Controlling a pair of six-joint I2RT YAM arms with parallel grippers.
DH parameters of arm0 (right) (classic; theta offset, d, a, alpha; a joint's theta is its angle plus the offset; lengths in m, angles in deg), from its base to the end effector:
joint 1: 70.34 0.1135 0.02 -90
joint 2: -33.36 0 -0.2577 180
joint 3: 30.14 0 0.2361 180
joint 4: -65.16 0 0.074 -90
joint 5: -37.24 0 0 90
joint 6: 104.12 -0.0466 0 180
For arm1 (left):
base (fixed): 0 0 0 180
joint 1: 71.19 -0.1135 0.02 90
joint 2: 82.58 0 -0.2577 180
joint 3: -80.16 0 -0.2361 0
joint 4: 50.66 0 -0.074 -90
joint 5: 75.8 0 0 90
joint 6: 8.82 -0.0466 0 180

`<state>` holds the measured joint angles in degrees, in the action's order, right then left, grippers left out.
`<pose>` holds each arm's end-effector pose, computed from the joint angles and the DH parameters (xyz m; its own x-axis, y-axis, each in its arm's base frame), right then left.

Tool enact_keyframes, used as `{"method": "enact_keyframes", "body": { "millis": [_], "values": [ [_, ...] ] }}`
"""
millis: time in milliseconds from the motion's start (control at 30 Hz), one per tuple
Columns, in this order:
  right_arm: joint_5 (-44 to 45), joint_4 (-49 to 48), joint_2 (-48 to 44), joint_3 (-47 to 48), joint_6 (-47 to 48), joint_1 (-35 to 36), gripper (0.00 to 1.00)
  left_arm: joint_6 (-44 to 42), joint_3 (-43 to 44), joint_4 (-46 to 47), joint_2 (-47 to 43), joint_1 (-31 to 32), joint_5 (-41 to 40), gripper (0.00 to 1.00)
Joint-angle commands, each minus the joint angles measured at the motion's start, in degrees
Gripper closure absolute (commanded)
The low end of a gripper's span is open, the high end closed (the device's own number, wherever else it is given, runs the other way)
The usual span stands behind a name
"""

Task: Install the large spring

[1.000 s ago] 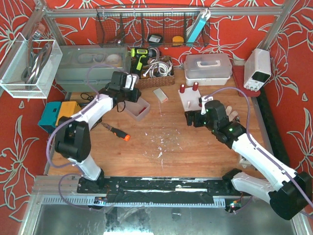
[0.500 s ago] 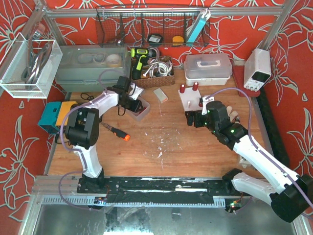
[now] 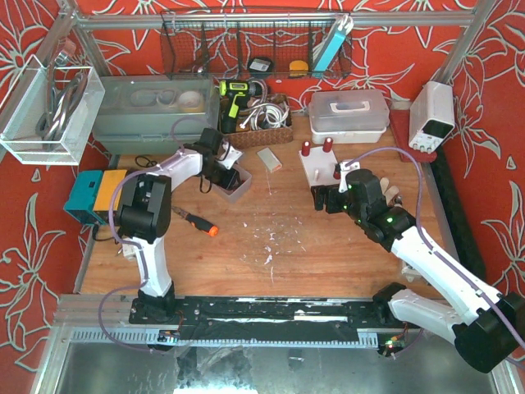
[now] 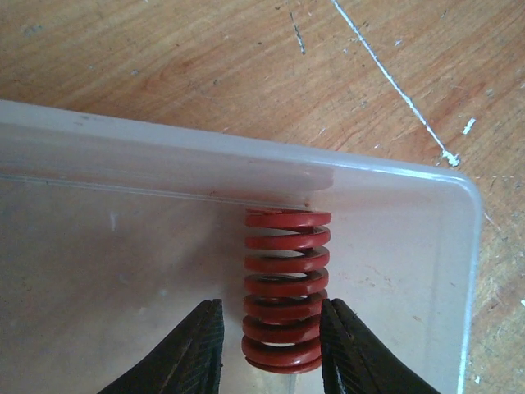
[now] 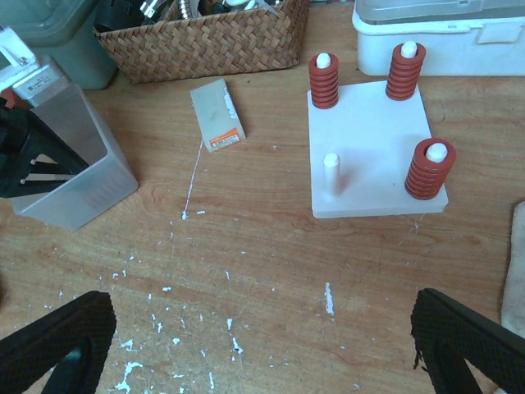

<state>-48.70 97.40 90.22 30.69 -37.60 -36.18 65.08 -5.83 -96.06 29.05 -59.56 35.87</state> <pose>0.1845 0.1212 0.2886 -0.5621 0.0989 -0.8212 -0.3102 0.8951 0.3201 0.3817 -0.0961 0.1770 -0.7412 0.4157 -0.5271 0.5797 0.7923 -0.1904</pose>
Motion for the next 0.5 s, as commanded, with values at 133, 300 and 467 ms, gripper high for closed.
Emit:
{"method": "enact_keyframes", "body": {
  "millis": [133,300,467],
  "values": [
    [1.7,-0.7,-0.4,-0.7,0.1,0.3,0.01,-1.6,1.7,-1.9,3.4,0.0,2.7,0.6],
    [2.2,-0.6,-1.1,-0.8,0.2,0.3,0.01,-1.1,2.0,-1.8,4.9,0.0,-2.2,0.61],
    [2.3,-0.6,-1.5,-0.9,0.1,0.3,0.01,-0.7,1.9,-1.1,4.2,0.0,-3.6,0.63]
  ]
}}
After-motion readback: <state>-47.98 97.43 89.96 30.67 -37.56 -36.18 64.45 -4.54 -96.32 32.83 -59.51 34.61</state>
